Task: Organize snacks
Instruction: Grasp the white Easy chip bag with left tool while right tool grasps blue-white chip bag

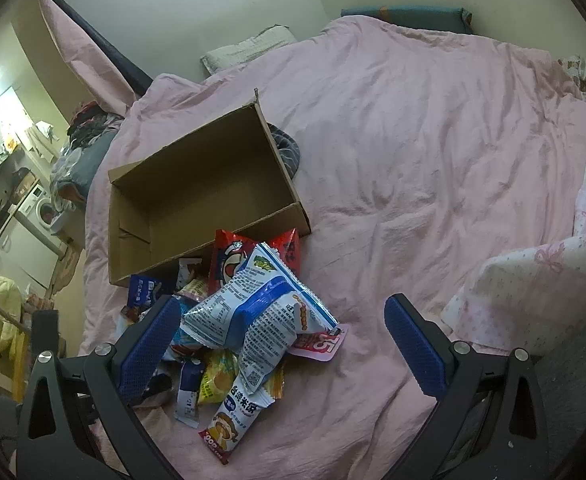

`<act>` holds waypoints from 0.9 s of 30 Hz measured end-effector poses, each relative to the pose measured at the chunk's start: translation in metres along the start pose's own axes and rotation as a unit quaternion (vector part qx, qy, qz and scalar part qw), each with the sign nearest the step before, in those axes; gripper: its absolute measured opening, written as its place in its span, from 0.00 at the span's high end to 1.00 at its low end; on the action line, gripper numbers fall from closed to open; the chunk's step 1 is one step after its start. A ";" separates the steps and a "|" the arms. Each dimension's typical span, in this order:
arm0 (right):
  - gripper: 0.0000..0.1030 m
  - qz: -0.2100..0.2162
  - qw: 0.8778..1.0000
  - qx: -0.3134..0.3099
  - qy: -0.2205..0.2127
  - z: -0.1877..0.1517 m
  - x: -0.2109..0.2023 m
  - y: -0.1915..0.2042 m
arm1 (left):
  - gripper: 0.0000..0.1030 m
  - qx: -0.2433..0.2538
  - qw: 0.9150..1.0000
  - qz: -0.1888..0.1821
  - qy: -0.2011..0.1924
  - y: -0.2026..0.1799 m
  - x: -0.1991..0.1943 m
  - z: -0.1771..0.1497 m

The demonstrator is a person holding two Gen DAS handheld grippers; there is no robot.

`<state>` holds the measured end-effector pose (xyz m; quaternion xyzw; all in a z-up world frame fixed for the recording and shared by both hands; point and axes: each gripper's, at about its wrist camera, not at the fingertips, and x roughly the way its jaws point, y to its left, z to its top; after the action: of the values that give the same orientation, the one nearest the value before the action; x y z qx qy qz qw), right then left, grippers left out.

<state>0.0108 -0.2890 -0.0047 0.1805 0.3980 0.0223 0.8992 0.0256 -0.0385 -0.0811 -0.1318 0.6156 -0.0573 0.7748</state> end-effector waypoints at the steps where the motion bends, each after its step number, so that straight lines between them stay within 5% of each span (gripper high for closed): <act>1: 0.00 0.000 1.000 0.000 0.000 0.000 0.000 0.000 | 0.71 0.004 1.000 0.001 0.000 -0.002 -0.006 -0.005; 10: 0.00 -0.006 1.000 0.014 0.011 0.004 0.004 -0.011 | 0.72 0.004 1.000 -0.024 -0.015 0.014 -0.074 -0.032; 15: 0.00 0.039 0.995 0.012 0.091 0.021 0.031 -0.013 | 0.72 0.006 0.997 -0.018 -0.071 0.022 -0.105 -0.009; 19: 0.00 0.097 0.977 -0.021 0.188 0.043 0.065 -0.005 | 0.72 0.002 0.995 -0.036 -0.093 0.024 -0.118 0.016; 21: 0.00 0.088 0.964 -0.079 0.240 0.047 0.087 0.006 | 0.72 0.016 0.993 -0.028 -0.112 0.023 -0.122 0.025; 27: 0.00 0.073 0.935 -0.196 0.287 0.029 0.121 0.029 | 0.72 0.015 0.993 0.000 -0.113 0.038 -0.098 0.053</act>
<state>0.1175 -0.2483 -0.0622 0.0154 0.6124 0.2157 0.7604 0.0509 0.0298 0.0111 -0.1260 0.5232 -0.0507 0.8413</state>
